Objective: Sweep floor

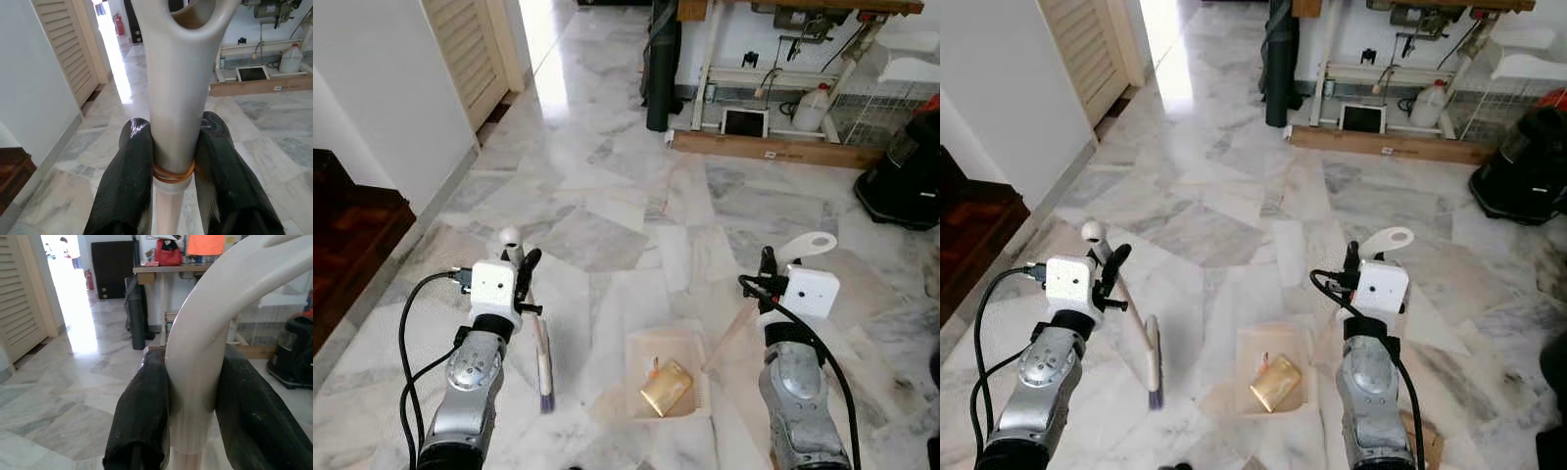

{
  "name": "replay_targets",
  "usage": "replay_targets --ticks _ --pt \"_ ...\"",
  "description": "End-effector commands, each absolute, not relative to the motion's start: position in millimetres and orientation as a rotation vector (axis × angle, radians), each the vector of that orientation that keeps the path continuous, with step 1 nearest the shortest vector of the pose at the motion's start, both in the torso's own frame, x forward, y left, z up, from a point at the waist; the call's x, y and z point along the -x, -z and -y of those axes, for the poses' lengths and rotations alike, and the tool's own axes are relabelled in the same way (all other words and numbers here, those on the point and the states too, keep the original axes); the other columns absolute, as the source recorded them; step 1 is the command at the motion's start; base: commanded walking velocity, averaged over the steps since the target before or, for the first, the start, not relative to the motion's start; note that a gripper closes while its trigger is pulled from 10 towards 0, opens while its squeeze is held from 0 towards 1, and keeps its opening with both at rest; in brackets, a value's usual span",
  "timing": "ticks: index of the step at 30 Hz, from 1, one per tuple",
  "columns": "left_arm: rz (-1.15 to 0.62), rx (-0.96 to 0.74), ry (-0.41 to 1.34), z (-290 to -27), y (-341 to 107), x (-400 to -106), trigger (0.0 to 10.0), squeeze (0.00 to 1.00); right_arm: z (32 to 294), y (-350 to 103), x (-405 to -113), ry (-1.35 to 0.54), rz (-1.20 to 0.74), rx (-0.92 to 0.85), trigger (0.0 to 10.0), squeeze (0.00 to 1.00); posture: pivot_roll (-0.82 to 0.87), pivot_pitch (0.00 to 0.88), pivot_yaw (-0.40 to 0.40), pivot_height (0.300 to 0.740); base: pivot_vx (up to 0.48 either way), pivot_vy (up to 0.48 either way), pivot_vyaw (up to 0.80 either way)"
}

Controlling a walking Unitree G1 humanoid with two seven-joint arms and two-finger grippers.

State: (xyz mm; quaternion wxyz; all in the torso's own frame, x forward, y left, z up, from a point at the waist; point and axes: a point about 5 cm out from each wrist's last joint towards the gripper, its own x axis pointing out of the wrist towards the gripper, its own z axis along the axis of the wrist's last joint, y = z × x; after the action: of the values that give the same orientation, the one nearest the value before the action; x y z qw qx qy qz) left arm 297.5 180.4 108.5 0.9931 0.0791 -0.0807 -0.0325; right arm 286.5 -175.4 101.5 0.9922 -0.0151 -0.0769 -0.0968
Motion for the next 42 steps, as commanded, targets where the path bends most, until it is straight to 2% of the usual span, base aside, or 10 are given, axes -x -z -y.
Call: replay_targets --ticks 1,42 --pt "0.208 -0.187 0.067 -179.7 -118.3 -297.8 10.0 0.00 173.0 -115.4 -289.5 0.187 0.214 0.025 10.0 0.00 -0.01 0.056 -0.001 0.740 0.000 0.000 0.69" --pt "0.194 -0.178 0.060 -178.2 -115.5 -297.0 10.0 0.00 173.3 -117.0 -291.7 0.176 0.214 0.025 10.0 0.00 -0.01 0.056 -0.012 0.740 0.000 0.000 0.69"
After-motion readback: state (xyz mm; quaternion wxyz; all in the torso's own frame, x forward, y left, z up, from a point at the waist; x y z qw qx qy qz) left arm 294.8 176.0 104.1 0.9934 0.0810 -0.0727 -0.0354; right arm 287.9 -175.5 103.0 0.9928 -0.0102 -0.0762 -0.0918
